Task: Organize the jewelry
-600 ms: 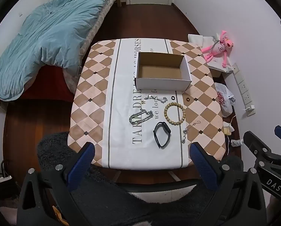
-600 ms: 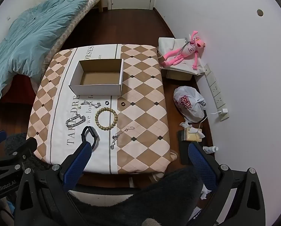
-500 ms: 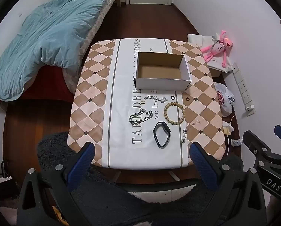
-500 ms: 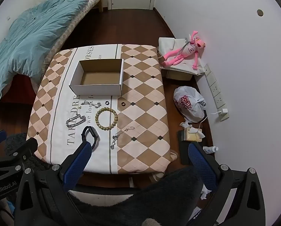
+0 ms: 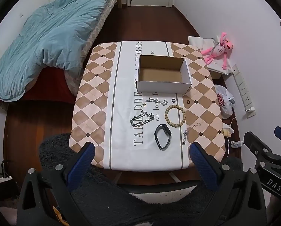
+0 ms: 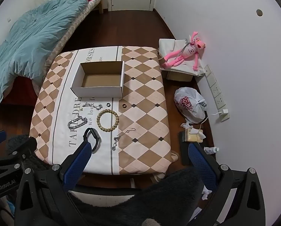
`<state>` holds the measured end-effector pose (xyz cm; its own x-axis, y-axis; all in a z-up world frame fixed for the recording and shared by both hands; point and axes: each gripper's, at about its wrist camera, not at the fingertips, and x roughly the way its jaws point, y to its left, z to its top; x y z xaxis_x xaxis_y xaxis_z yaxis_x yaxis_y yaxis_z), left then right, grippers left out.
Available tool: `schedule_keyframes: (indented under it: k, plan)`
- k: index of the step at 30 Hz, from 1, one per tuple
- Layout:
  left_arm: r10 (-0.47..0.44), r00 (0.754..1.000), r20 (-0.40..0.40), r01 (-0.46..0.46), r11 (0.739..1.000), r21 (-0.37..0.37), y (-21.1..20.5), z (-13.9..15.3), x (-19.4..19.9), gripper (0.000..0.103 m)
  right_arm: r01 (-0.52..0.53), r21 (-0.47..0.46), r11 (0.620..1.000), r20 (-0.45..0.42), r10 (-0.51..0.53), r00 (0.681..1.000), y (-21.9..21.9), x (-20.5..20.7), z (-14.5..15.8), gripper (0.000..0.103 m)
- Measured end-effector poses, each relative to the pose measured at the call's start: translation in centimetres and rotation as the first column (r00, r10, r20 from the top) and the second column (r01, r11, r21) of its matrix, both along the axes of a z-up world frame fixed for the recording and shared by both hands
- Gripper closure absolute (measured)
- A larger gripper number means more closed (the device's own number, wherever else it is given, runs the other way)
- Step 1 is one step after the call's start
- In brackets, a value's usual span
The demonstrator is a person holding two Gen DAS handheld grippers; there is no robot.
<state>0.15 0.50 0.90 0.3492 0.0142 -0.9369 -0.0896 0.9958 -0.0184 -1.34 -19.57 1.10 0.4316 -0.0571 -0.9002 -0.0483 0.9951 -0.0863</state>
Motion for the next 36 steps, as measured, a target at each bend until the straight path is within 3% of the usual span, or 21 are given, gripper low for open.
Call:
schedule_keyframes:
  k: [36]
  plan:
    - [-0.001, 1.000, 0.022, 0.001, 1.000, -0.004, 0.1, 1.2, -0.2, 0.000, 0.002, 0.001, 1.000, 0.015, -0.002, 1.000, 0.0, -0.3, 1.0, 0.000]
